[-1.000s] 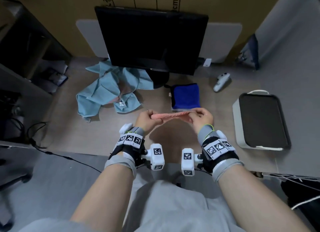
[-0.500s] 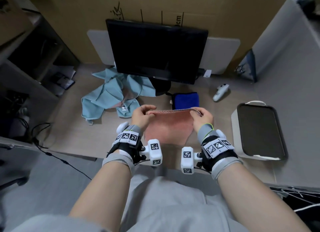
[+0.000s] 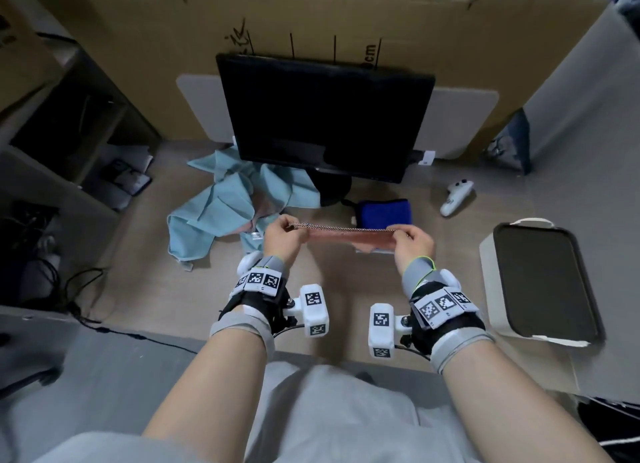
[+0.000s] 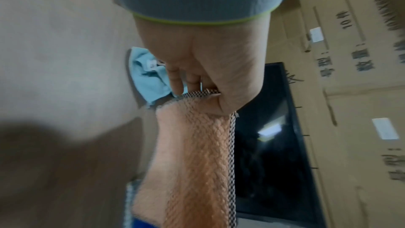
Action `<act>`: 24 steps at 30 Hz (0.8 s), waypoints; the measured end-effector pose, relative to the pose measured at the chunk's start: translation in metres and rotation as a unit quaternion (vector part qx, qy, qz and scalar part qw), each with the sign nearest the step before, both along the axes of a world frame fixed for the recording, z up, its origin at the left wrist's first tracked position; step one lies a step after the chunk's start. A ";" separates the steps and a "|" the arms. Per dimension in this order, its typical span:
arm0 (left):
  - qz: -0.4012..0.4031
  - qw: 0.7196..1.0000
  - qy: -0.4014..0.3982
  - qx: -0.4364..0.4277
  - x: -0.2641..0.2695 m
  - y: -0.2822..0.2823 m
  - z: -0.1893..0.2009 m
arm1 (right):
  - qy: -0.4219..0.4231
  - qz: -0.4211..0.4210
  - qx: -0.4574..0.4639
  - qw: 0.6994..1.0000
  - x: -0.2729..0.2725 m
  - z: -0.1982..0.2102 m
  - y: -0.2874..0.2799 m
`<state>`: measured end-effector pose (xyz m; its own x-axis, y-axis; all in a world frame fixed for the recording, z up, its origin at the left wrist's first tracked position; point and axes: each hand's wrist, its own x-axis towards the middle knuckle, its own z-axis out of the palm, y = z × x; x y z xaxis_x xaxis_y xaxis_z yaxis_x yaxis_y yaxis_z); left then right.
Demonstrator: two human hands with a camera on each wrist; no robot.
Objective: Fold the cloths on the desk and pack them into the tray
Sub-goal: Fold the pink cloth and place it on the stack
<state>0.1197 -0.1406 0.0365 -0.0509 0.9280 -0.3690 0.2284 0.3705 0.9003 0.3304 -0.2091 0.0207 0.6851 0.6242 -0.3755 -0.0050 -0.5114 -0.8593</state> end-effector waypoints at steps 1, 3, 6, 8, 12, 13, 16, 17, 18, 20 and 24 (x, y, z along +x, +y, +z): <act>0.012 0.999 0.010 -0.028 -0.001 -0.007 -0.010 | 0.000 0.003 -0.032 0.999 0.000 -0.013 -0.008; 0.060 0.996 0.029 -0.061 -0.003 -0.024 -0.033 | 0.001 0.035 -0.116 0.993 -0.005 -0.041 -0.031; 0.056 0.990 0.066 -0.114 -0.015 -0.052 -0.069 | 0.006 0.080 -0.205 0.975 -0.014 -0.077 -0.064; 0.041 0.985 0.082 -0.148 -0.027 -0.068 -0.083 | 0.020 0.081 -0.224 0.971 -0.018 -0.089 -0.082; 0.032 0.977 0.120 -0.173 -0.039 -0.077 -0.110 | 0.048 0.080 -0.256 0.962 -0.021 -0.110 -0.093; 0.034 0.975 0.130 -0.176 -0.040 -0.077 -0.113 | 0.051 0.079 -0.256 0.962 -0.021 -0.111 -0.092; 0.034 0.972 0.145 -0.179 -0.040 -0.062 -0.115 | 0.030 0.085 -0.260 0.961 -0.023 -0.111 -0.080; 0.028 0.972 0.149 -0.181 -0.039 -0.056 -0.117 | 0.023 0.089 -0.265 0.960 -0.023 -0.110 -0.074; 0.022 0.971 0.155 -0.181 -0.039 -0.048 -0.120 | 0.020 0.084 -0.268 0.960 -0.023 -0.109 -0.068; 0.013 0.968 0.168 -0.185 -0.036 -0.036 -0.123 | 0.014 0.070 -0.273 0.959 -0.024 -0.108 -0.057; -0.015 0.960 0.202 -0.195 -0.031 -0.016 -0.130 | -0.003 0.052 -0.291 0.955 -0.026 -0.113 -0.037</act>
